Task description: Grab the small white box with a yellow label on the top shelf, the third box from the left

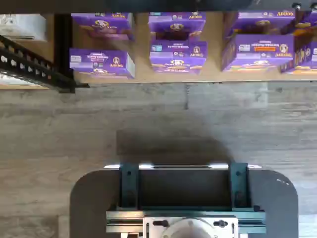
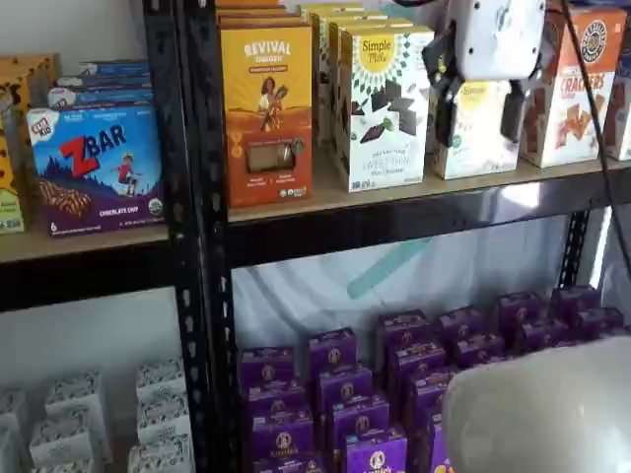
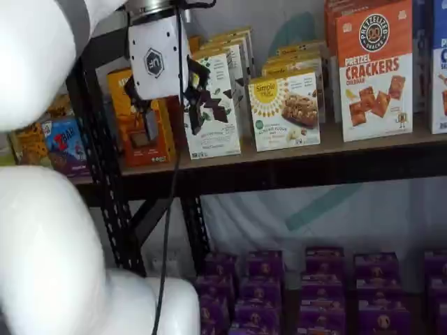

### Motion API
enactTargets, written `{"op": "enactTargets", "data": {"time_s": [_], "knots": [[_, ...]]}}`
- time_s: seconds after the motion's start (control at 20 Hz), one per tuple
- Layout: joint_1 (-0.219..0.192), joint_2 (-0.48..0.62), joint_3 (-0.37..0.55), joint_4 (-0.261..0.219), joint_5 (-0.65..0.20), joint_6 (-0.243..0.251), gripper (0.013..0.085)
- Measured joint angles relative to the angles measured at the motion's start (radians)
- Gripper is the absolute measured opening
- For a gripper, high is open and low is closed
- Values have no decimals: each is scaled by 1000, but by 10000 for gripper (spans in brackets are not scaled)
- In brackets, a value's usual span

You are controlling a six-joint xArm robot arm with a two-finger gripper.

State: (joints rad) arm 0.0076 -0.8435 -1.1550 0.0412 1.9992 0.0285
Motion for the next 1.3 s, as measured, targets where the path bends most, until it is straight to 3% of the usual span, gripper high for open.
{"op": "enactTargets", "data": {"time_s": [0.05,0.1,0.5,0.8,1.3], "knots": [[-19,-44,44,17,-71,-13,850],[-24,-51,52,22,-84,-17,850],[-45,-66,93,23,-112,-40,850],[-57,-52,81,-15,-139,-63,850],[-214,41,33,-13,-237,-217,850]]}}
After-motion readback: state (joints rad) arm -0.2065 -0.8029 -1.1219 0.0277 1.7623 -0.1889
